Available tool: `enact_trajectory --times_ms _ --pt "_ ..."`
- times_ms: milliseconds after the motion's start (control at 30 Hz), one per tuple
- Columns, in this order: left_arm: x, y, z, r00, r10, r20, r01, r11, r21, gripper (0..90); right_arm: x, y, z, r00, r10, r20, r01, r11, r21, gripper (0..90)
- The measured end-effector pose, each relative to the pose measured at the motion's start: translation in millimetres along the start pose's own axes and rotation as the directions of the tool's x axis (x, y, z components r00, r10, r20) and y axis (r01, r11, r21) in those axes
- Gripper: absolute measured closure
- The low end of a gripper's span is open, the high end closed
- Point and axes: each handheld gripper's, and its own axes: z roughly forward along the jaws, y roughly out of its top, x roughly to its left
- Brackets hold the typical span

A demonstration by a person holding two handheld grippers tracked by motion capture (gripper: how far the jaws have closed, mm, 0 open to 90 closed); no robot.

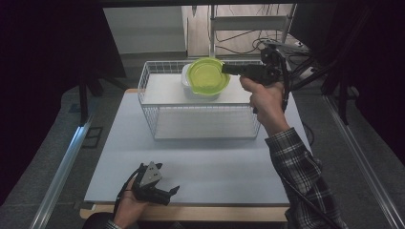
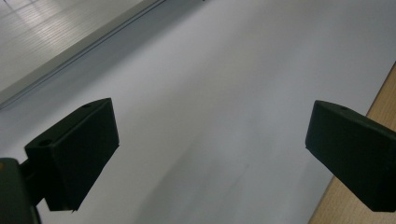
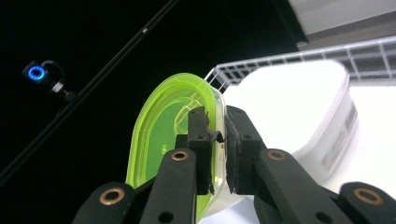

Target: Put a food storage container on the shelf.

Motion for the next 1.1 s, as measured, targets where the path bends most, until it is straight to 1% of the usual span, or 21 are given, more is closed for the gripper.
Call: enact_trajectory --times_ms 267,500,767,900,1000,1033,1100 --pt "-0.2 -0.1 -0.1 1.0 -0.001 0.005 0.001 1.0 -0.001 2.3 -4.8 17.4 22.1 0.9983 0.013 0.056 -0.012 0.999 -0.031 81.4" --pt "-0.5 -0.1 0.0 0.9999 0.002 0.01 -0.002 1.0 -0.001 2.3 -11.7 26.3 35.6 0.9957 0.035 0.085 -0.03 0.998 -0.054 81.4" --pt "-1.1 -0.1 0.4 0.9999 0.004 0.015 -0.004 1.0 -0.001 2.4 -13.0 31.4 51.3 0.9918 0.041 0.121 -0.036 0.998 -0.047 81.2" --pt "-1.1 -0.1 0.6 0.9999 0.005 0.016 -0.005 1.0 0.0 2.4 -14.3 32.1 54.9 0.9897 0.045 0.136 -0.04 0.998 -0.043 80.7" --pt "-1.3 -0.2 0.8 0.9998 0.006 0.017 -0.007 1.0 0.002 2.4 -12.4 32.5 56.4 0.9853 0.03 0.168 -0.023 0.999 -0.04 79.9" --pt "-1.3 -0.3 0.9 0.9998 0.007 0.018 -0.007 1.0 0.003 2.4 -11.4 32.7 57.0 0.9835 0.013 0.18 -0.007 0.999 -0.035 79.7" --pt "-1.5 -0.3 1.2 0.9998 0.009 0.019 -0.009 0.9999 0.006 2.3 -10.2 33.0 57.8 0.9812 0.003 0.193 0.004 0.999 -0.034 79.2"
